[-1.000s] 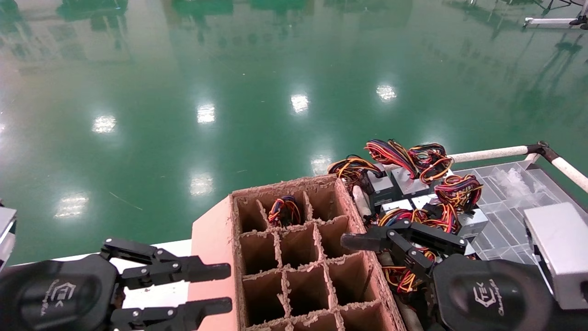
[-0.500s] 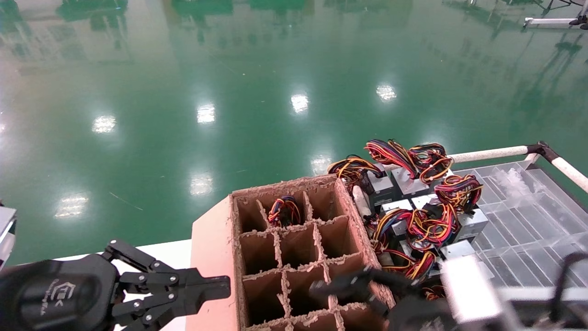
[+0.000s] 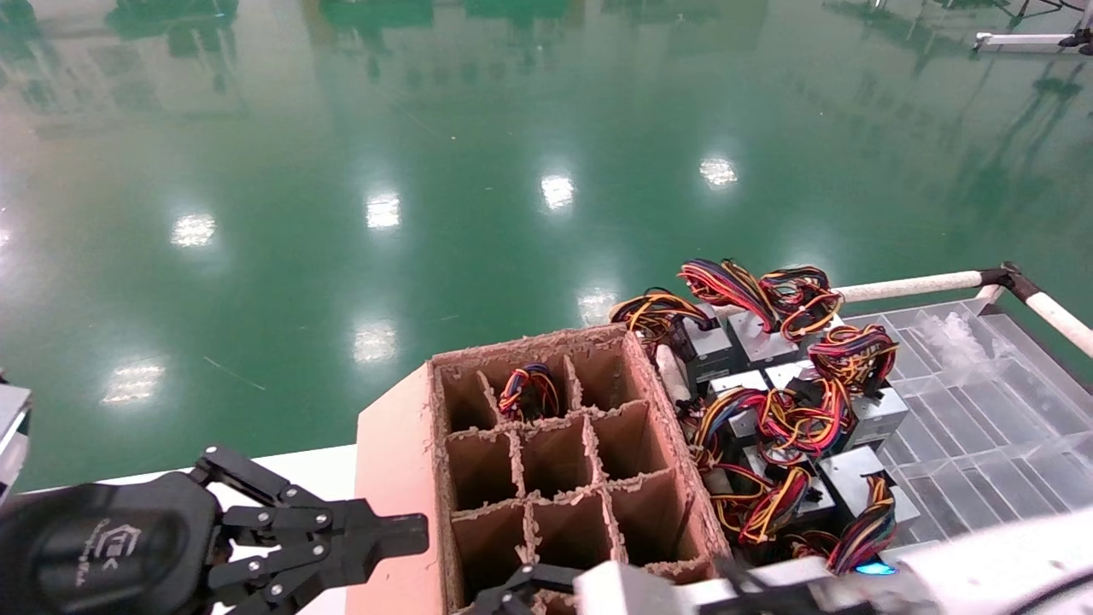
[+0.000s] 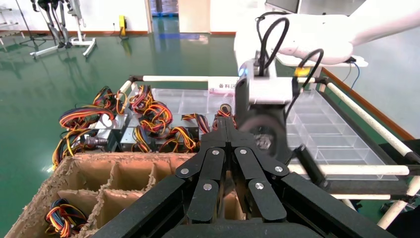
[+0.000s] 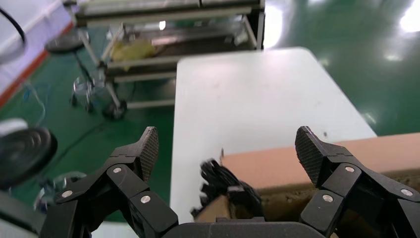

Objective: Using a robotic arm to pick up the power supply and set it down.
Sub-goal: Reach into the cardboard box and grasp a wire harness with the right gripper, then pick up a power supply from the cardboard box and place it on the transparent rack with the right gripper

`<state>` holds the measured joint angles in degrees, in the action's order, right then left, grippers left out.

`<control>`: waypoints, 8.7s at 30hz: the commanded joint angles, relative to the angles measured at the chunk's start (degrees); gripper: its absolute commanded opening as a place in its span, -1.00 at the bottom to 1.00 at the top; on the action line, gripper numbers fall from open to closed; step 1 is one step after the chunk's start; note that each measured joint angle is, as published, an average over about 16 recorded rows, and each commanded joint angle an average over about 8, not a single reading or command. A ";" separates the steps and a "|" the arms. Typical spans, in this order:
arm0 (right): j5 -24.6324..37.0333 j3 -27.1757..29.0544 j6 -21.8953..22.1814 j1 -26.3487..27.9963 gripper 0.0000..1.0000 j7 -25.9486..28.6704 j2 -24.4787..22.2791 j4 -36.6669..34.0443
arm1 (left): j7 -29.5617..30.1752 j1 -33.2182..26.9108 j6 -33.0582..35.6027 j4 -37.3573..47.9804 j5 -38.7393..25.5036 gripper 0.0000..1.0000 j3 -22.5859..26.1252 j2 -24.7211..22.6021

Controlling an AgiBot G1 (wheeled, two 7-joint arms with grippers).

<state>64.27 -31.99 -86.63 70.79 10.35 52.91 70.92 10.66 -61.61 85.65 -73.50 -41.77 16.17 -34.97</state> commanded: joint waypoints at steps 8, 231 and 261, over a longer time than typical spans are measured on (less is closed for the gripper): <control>9.33 -6.40 -2.80 8.13 1.00 -1.87 6.93 -4.64 | -0.02 -0.01 -0.02 0.00 0.03 1.00 0.04 0.02; -39.01 -41.38 -2.58 34.10 -1.00 -27.27 -25.35 -66.08 | -0.42 -0.18 -0.37 0.00 0.58 1.00 0.84 0.35; -48.24 -36.24 -3.44 18.05 -1.00 -26.08 -31.77 -66.66 | -0.47 -0.20 -0.41 0.00 0.64 1.00 0.93 0.39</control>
<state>16.12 -68.28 -89.98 89.04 -15.73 21.77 4.12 10.19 -61.82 85.24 -73.50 -41.12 17.10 -34.59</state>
